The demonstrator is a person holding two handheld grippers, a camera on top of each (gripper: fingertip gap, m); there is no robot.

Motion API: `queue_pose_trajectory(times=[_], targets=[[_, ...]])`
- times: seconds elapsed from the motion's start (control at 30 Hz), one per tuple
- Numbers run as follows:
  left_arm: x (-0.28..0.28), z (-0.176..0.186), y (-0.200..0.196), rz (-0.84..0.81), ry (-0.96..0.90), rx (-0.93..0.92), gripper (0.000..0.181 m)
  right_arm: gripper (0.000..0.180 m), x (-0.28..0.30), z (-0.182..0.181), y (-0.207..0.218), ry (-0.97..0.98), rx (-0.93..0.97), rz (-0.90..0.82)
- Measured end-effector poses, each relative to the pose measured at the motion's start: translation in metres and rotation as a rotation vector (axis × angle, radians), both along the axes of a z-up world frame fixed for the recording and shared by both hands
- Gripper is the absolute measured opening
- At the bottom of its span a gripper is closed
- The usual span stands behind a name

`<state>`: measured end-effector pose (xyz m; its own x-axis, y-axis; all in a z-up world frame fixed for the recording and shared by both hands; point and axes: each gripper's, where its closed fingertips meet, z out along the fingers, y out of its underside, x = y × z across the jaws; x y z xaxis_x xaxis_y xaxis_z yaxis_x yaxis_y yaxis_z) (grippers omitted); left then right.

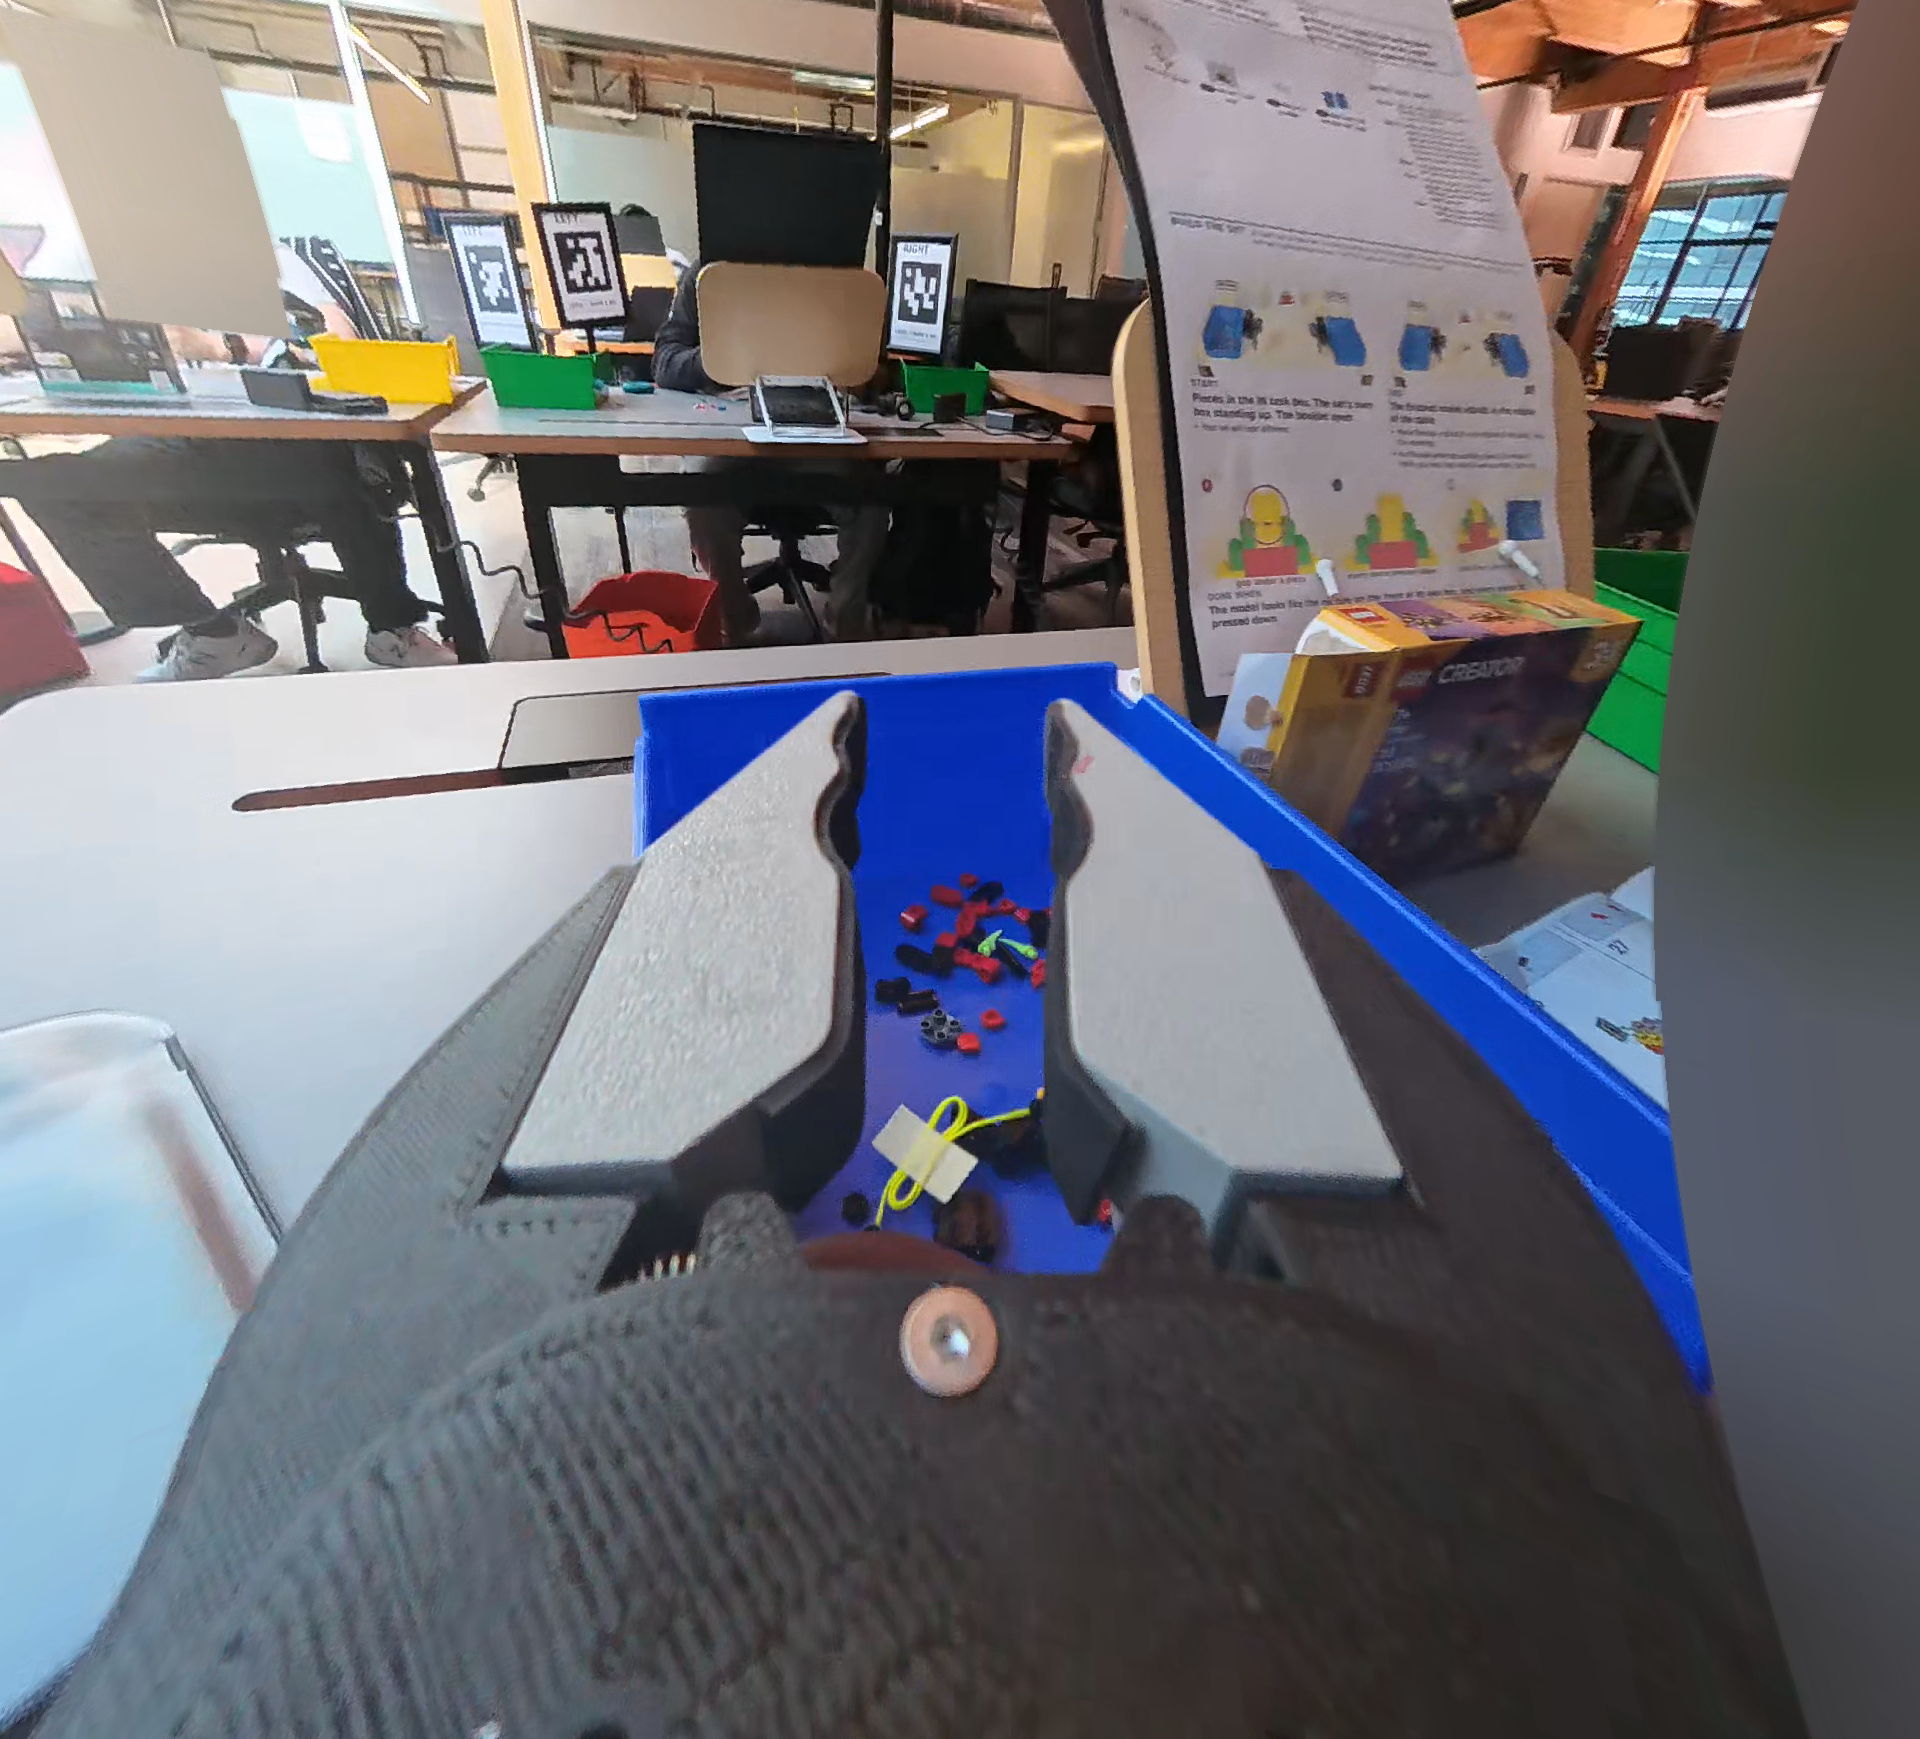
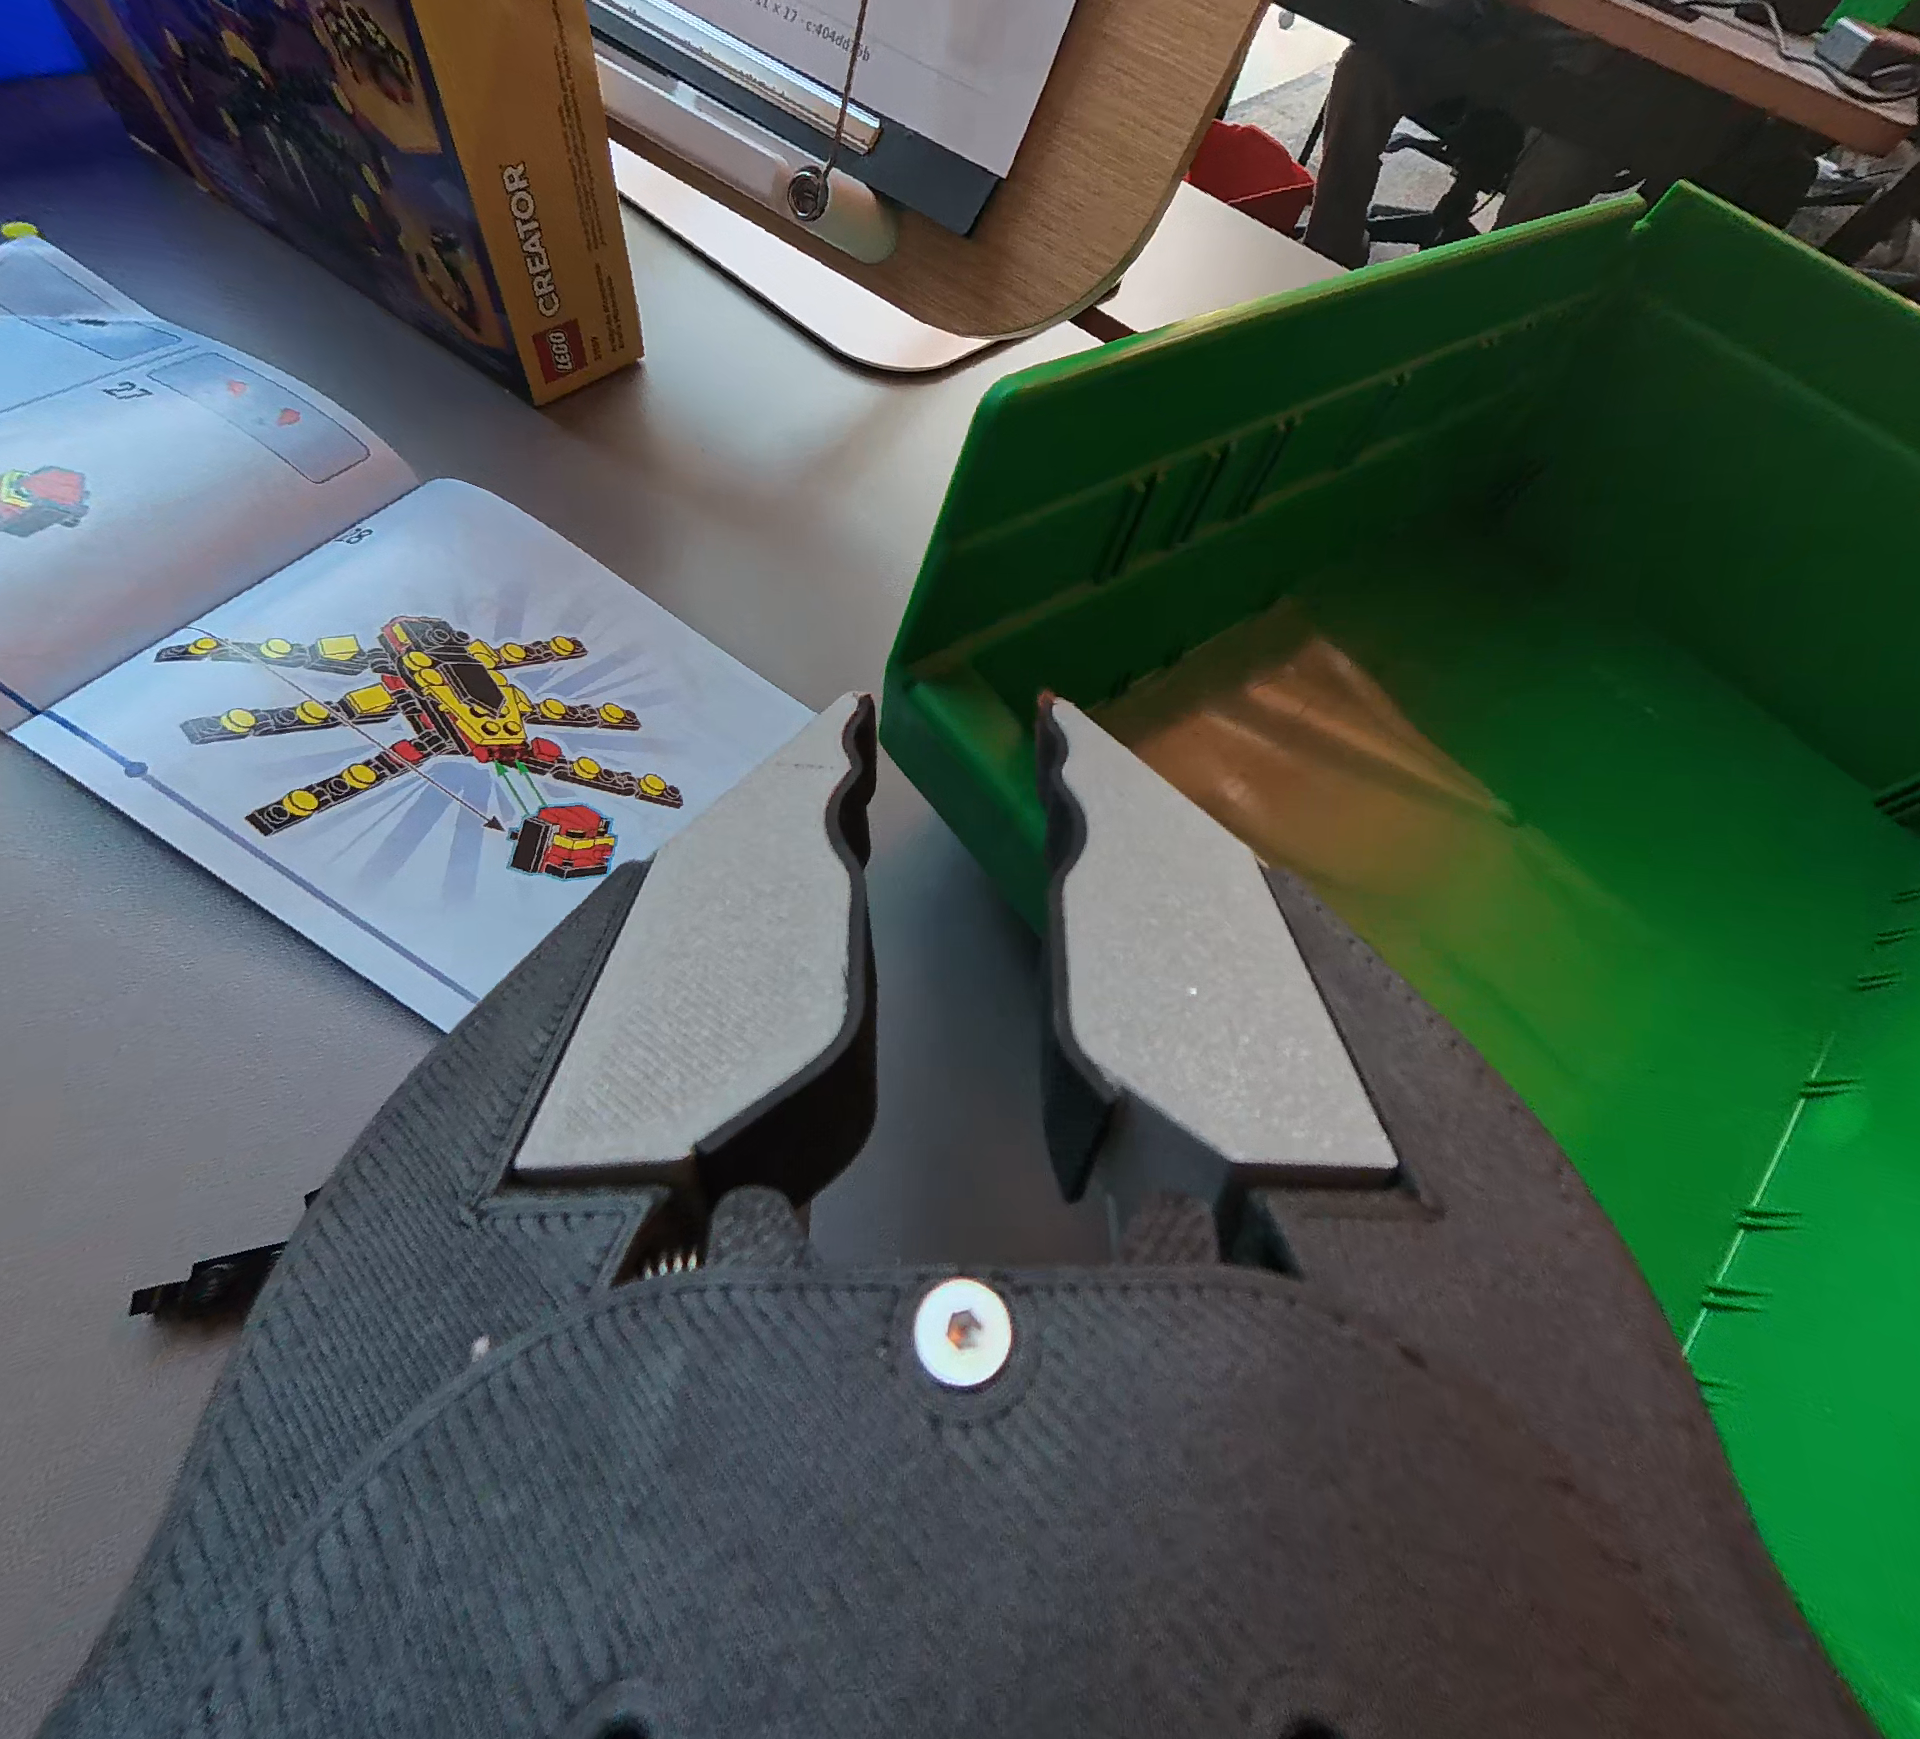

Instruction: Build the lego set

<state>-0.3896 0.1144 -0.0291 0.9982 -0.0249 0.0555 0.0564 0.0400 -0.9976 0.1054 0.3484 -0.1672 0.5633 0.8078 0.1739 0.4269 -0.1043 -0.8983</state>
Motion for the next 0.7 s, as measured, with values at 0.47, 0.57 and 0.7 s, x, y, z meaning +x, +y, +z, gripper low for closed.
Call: queue_pose_trajectory(times=[0.47,0.57,0.7], targets=[[-0.0022,0.0063,-0.0042,0.017,0.006,0.033,0.028,0.027,-0.0002,-0.0006,0.0002,-0.005,0.001,-0.001],[-0.0022,0.006,-0.0041,0.016,0.007,0.031,0.028,0.027,-0.0002,-0.0008,0.0001,-0.007,0.001,-0.001],[-0.0028,0.0058,-0.004,0.014,0.001,0.031,0.027,0.027,-0.0002,-0.0006,0.0002,-0.006,0.002,-0.002]])
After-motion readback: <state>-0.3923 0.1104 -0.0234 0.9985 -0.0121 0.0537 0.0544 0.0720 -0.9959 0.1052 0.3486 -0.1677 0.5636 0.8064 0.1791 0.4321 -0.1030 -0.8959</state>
